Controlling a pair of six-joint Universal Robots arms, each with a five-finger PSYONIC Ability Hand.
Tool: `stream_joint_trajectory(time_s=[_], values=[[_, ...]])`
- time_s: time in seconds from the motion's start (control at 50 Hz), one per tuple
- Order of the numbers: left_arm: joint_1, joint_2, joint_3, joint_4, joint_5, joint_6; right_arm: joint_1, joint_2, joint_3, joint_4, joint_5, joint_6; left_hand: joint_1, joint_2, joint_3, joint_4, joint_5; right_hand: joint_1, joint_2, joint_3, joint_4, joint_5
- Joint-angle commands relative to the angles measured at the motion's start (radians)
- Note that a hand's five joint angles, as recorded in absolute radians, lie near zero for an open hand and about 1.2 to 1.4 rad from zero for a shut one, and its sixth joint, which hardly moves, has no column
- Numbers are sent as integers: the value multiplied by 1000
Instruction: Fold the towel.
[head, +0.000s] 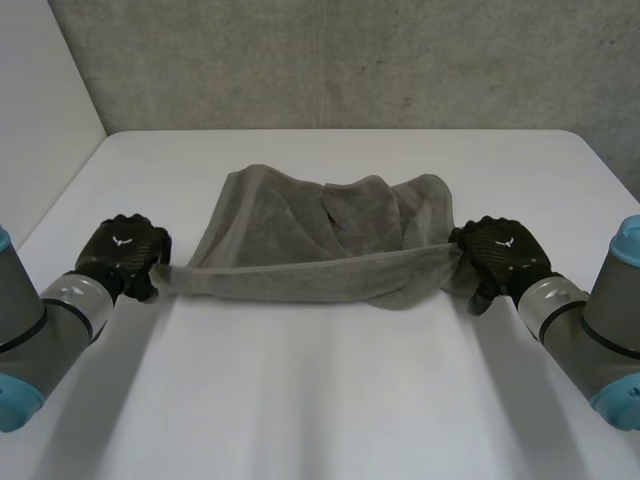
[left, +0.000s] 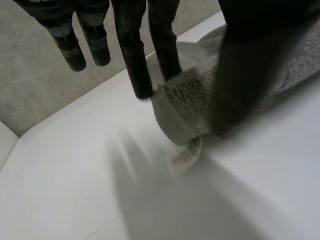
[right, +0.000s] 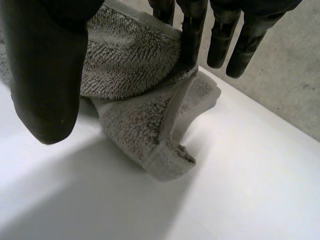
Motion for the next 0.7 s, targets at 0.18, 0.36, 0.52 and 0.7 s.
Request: stream_joint_trajectory(time_s=[0.18, 0.36, 0.52, 0.7], values=[[-33, -20, 3, 6, 55, -17, -39, 33, -24, 13, -6, 52, -267, -270, -42, -56, -276, -29, -38, -50, -78, 20], [-58, -66, 18, 29, 59, -19, -29, 37, -15, 13, -6, 52, -340, -344, -42, -56, -350, 3, -6, -50, -78, 52], [-104, -123, 49, 38, 54, -20, -28, 35, -15, 14, -4, 52, -320, -323, -42, -56, -329, 3, -6, -50, -78, 52], [-122, -200, 91, 44, 48, -19, -34, 35, -21, 14, 0, 52, 297, 293, -42, -56, 287, 3, -6, -50, -78, 52]])
